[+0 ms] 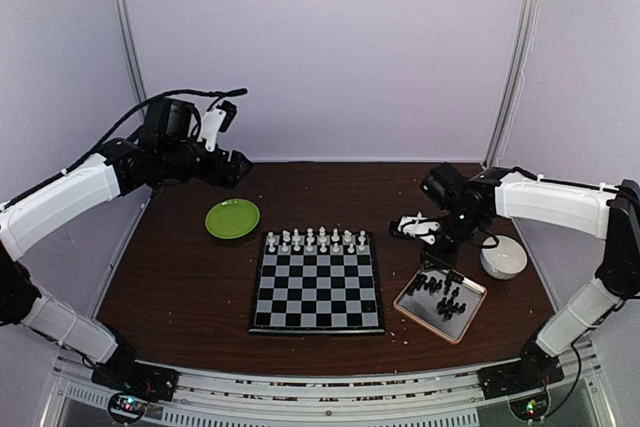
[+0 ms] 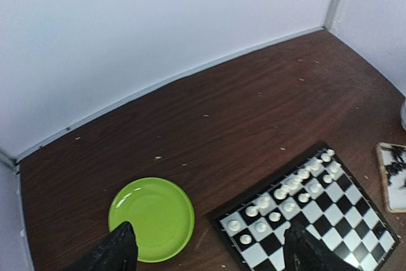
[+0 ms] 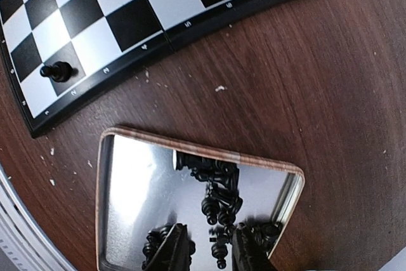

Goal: Set up the chess pieces on the board
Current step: Pick up the pawn from the storage box.

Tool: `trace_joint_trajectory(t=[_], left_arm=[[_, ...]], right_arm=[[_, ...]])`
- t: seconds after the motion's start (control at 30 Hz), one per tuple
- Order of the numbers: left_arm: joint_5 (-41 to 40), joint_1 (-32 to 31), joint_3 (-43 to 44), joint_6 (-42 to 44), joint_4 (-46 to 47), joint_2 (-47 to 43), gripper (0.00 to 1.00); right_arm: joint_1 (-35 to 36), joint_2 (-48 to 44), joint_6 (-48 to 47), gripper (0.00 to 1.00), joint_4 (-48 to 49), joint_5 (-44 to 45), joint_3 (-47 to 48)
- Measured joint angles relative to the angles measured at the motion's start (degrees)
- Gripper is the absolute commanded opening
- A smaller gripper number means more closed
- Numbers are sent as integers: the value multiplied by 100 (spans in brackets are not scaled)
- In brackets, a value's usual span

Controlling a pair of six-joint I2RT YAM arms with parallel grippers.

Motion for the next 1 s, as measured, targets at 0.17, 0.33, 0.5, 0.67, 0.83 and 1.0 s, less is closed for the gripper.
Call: trace_joint_trajectory(t=[0.17, 0.33, 0.5, 0.67, 0.83, 1.0], left_arm=[[369, -990, 175, 179, -24, 468, 74], [844, -1801, 122, -68, -4, 1097, 68], [1069, -1974, -260, -525, 68, 1493, 65], [1045, -2155, -411, -782, 173, 1703, 66], [1047, -2282, -413, -986, 323, 1858, 68], [975, -2282, -431, -1104, 326, 1952, 68]], right_arm=[[-367, -330, -103, 24, 26, 142, -400], [-719, -752, -251, 23, 50, 299, -905], [-782, -1027, -385, 23, 22, 363, -1193], [-804, -1027, -448, 28, 31, 433, -1311], [-817, -763, -448, 30, 114, 463, -1298], [-817, -337, -446, 31, 186, 455, -1189]])
